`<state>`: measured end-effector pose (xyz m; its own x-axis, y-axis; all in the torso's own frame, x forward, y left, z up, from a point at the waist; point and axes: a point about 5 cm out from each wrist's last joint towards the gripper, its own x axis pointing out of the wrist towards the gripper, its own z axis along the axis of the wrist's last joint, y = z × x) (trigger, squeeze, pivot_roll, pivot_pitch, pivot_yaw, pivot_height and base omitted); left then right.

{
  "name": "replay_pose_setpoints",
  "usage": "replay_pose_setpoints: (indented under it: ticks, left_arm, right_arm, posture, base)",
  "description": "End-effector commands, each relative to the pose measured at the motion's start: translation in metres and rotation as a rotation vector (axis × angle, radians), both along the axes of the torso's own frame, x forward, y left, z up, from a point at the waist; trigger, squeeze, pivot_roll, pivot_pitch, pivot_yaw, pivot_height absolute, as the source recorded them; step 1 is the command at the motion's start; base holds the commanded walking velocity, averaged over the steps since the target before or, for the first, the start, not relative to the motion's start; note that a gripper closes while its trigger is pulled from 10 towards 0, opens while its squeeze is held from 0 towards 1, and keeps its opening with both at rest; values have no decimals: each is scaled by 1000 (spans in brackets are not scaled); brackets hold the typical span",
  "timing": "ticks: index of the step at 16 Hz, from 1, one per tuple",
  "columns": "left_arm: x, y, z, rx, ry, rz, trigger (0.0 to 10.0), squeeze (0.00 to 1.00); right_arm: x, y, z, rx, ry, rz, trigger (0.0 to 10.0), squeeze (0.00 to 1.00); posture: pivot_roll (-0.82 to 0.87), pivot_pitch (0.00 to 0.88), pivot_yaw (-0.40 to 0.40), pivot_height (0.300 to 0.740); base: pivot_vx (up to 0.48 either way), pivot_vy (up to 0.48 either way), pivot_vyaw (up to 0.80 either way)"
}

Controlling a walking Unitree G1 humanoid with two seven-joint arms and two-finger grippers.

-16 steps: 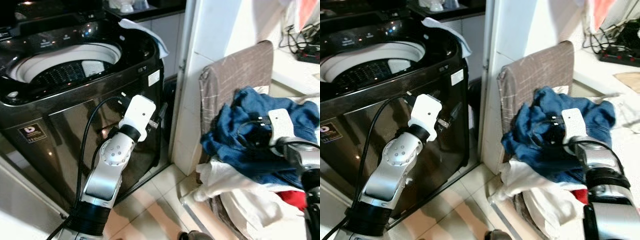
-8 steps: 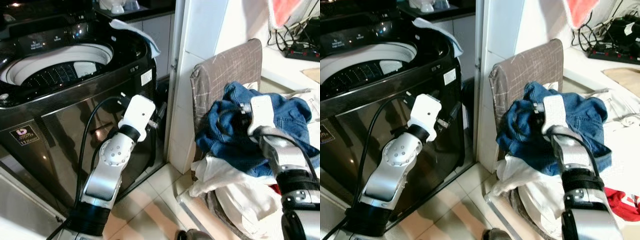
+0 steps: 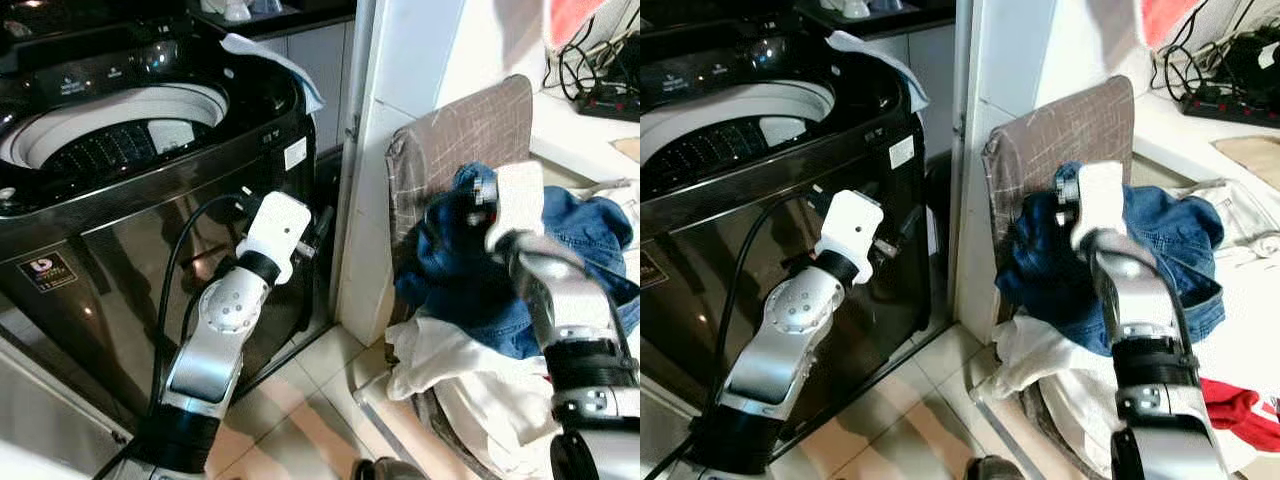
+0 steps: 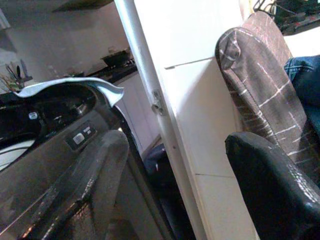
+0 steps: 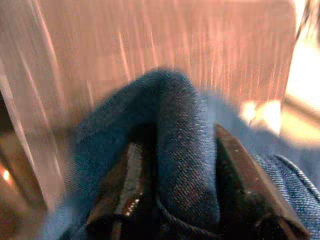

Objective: Clothes washing

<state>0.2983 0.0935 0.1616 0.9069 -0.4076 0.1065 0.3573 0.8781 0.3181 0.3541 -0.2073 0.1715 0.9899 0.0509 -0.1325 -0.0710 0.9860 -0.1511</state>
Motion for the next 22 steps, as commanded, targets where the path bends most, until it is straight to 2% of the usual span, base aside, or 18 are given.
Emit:
replay_pose_setpoints:
  ticks: [1,2,4,7,9,10,11,12,13,15,16,17,18,19,20,22]
  left_arm:
    - [0,-2,4,7,-15,-10,10000,0]
    - [1,-3,5,5,-18,-9,10000,0]
    - [2,-4,7,-7,-24,3,10000,0]
    - [4,1,9,-55,-41,94,10000,0]
    - [0,-2,9,-70,-35,98,10000,0]
    - [-1,-3,7,-63,-31,100,10000,0]
    - [-1,-2,7,-62,-30,102,10000,0]
    - [0,1,6,-46,-27,124,10000,0]
    - [2,4,5,-32,-31,145,10000,0]
    - [4,10,6,-21,-36,166,10000,0]
    - [6,17,7,7,-50,181,10000,0]
    - [8,20,8,40,-67,182,10000,0]
    - [9,21,8,44,-66,181,10000,0]
    - [11,24,8,34,-64,182,10000,0]
    - [13,23,9,37,-66,166,10000,0]
    - [16,17,8,26,-56,139,10000,0]
  right_arm:
    - [6,8,50,1,-174,13,0,0]
    - [9,13,75,-18,-277,25,0,0]
    - [11,17,88,-33,-322,29,0,0]
    - [11,28,80,-18,-308,55,0,90]
    - [11,37,75,-25,-297,88,0,216]
    - [12,38,74,-27,-296,99,0,165]
    - [12,38,73,-26,-295,99,0,165]
    - [15,31,65,-59,-257,37,4314,0]
    - [15,21,61,-118,-250,-46,10000,0]
    - [10,6,76,-305,-413,-180,10000,0]
    - [1,-6,98,-284,-557,-270,10000,0]
    - [-5,-14,110,-288,-629,-286,10000,0]
    - [-7,-21,113,-289,-630,-301,10000,0]
    - [-10,-37,112,-329,-593,-352,10000,0]
    - [-19,-45,112,-368,-635,-386,10000,0]
    - [-38,-34,111,-447,-755,-353,10000,0]
  posture:
    - [-114,0,-7,723]
    - [-110,0,-8,723]
    - [-107,0,-16,723]
    - [-95,0,-26,723]
    - [-86,0,-29,723]
    - [-77,0,-35,723]
    - [-77,0,-35,723]
    - [-70,0,-37,723]
    - [-70,0,-37,723]
    - [-69,0,-34,723]
    - [-74,0,-29,723]
    - [-78,0,-23,723]
    - [-84,0,-18,723]
    - [-95,0,-12,723]
    - [-118,0,0,723]
    - [-155,0,20,723]
  base:
    - [0,0,0]
    - [0,0,0]
    - [0,0,394]
    - [0,0,735]
    - [0,0,712]
    - [0,0,712]
    - [0,0,712]
    - [0,0,681]
    - [0,0,0]
    - [0,0,0]
    - [0,0,0]
    - [0,0,0]
    - [0,0,0]
    - [0,0,0]
    - [0,0,-775]
    - [0,0,-763]
